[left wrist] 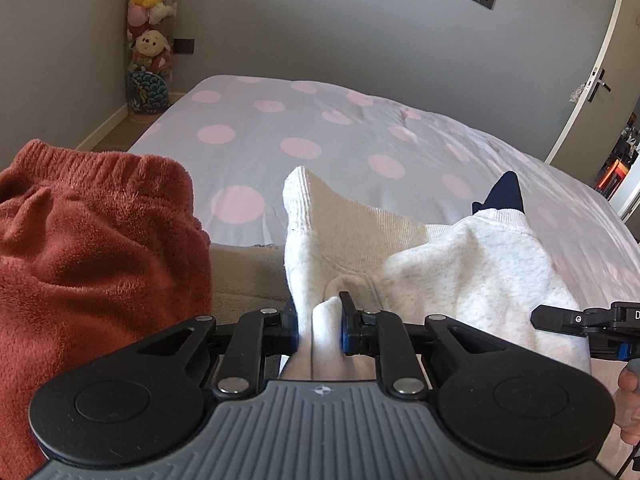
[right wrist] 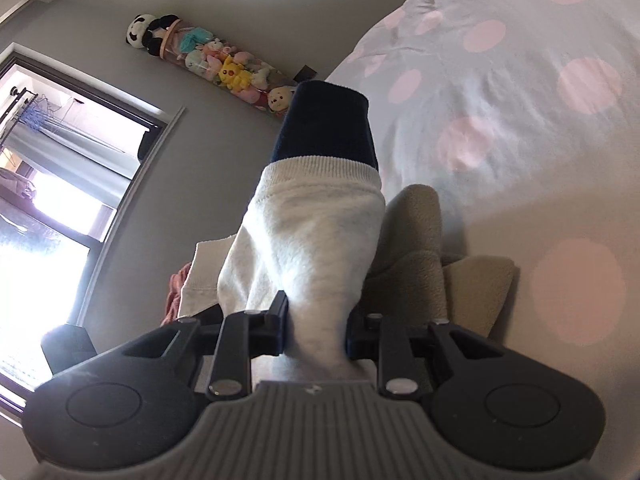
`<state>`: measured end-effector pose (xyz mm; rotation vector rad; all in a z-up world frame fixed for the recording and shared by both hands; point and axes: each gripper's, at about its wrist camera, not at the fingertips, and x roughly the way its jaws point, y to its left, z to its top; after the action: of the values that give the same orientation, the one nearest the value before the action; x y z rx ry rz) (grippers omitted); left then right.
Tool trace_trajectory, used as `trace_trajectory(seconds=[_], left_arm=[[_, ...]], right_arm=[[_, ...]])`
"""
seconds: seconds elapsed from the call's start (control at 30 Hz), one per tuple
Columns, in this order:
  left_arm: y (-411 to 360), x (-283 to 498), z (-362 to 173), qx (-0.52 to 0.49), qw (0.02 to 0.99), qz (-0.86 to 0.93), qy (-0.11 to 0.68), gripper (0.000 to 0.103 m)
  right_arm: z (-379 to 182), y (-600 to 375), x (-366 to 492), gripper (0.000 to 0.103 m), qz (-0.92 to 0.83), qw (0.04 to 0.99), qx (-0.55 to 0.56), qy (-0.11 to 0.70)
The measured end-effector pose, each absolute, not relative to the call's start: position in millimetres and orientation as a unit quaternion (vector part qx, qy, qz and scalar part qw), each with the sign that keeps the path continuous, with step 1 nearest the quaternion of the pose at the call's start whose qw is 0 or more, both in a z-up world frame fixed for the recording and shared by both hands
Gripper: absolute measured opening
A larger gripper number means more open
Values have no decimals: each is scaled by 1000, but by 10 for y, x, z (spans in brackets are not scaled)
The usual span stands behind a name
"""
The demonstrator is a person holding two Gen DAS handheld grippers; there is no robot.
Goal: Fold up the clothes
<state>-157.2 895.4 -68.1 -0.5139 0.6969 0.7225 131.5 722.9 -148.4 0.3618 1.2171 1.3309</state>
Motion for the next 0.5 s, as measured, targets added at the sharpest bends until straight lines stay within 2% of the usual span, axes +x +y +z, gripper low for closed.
trace_trajectory(seconds=[0.2,0.33,0.5], left_arm=[[9095,-1519,-909,-247,832,346,356,15],[9033,-1370,-996,-196,828,355,388,16],[9004,-1291,-899,-186,815,372,403,21]], right_arm=[[-1768,7396,1394,29,566,614,141,532],[-1942,7523,1403,32,556,621,125,538],[-1885,7557,1388,36,547,626,101,546]])
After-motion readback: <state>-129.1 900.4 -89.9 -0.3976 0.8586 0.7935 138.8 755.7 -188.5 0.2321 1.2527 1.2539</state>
